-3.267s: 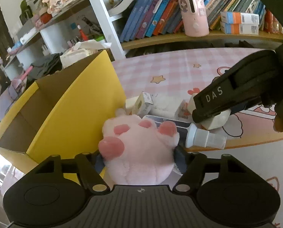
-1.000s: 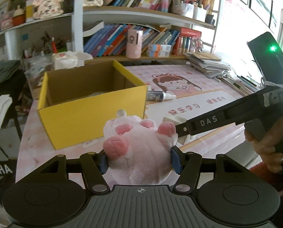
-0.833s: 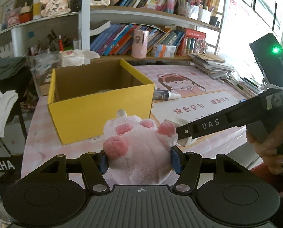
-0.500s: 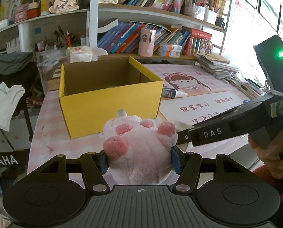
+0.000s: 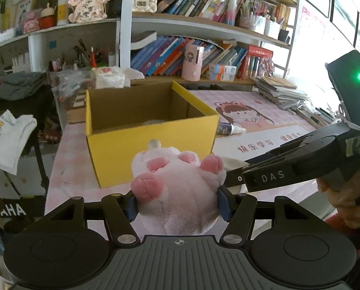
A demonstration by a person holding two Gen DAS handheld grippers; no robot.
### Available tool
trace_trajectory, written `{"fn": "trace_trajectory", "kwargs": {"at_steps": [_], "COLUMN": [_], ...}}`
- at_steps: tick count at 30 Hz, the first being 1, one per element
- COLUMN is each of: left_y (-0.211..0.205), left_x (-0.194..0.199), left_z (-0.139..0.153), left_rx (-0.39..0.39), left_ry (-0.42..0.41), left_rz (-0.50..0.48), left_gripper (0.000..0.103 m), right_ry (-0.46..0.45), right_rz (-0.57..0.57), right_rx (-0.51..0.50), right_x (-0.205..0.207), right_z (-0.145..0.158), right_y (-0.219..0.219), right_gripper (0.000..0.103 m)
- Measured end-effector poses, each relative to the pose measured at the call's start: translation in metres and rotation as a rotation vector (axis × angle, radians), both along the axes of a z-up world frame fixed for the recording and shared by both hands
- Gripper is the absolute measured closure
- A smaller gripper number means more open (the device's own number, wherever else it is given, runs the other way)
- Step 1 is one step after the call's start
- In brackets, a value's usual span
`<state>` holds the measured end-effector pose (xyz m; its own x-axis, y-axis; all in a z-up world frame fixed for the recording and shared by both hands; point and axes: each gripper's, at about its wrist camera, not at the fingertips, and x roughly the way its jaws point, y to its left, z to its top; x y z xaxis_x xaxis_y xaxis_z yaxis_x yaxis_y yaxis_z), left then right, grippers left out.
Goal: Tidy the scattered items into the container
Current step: 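Lift the plush toy with the left tool while the right tool carries the white block toward the box, then lower the plush toy into the box opening while the right tool lowers the white block beside it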
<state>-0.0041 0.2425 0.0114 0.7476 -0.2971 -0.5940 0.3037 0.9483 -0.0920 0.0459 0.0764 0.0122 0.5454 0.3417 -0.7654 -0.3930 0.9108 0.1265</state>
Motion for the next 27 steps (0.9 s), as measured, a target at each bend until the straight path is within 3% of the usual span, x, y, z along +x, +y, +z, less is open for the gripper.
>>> {"fn": "trace_trajectory", "kwargs": {"at_steps": [16, 27], "left_y": [0.012, 0.014], "left_x": [0.043, 0.095], "left_z": [0.037, 0.043], "left_rx": [0.057, 0.141], "left_ry": [-0.132, -0.153], "left_rz": [-0.017, -0.047], "left_gripper": [0.042, 0.042], "right_ry": [-0.131, -0.127], "right_rz": [0.066, 0.08], "right_rx": [0.007, 0.005], "right_x": [0.045, 0.099], "right_z": [0.036, 0.043], "right_y": [0.019, 0.033], "right_gripper": [0.067, 0.067]}}
